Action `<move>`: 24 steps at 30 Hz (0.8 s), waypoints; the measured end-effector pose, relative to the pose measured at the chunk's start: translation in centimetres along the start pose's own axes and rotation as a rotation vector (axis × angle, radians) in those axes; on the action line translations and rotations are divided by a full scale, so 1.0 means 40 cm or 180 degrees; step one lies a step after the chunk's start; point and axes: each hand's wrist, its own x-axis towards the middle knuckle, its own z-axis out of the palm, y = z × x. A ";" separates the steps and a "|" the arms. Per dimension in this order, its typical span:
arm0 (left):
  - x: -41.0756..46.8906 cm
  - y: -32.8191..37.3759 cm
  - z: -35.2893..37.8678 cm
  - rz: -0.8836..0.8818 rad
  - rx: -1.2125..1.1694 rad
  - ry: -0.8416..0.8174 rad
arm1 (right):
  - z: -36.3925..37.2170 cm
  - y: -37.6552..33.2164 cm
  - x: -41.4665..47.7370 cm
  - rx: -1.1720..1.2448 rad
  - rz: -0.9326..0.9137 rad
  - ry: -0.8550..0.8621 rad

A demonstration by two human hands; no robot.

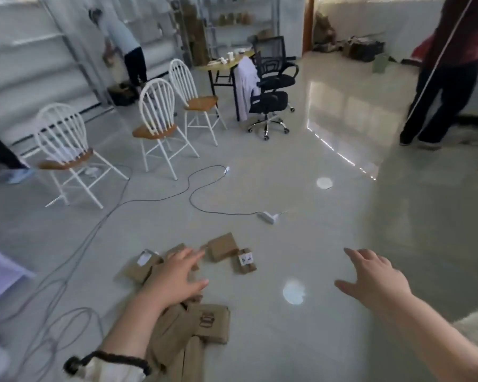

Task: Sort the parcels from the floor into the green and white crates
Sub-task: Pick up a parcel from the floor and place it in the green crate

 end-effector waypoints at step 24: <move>1.170 -0.470 0.598 -0.0980 -0.0710 -0.0966 | 0.622 -0.510 1.410 -0.0204 -0.0780 -0.1396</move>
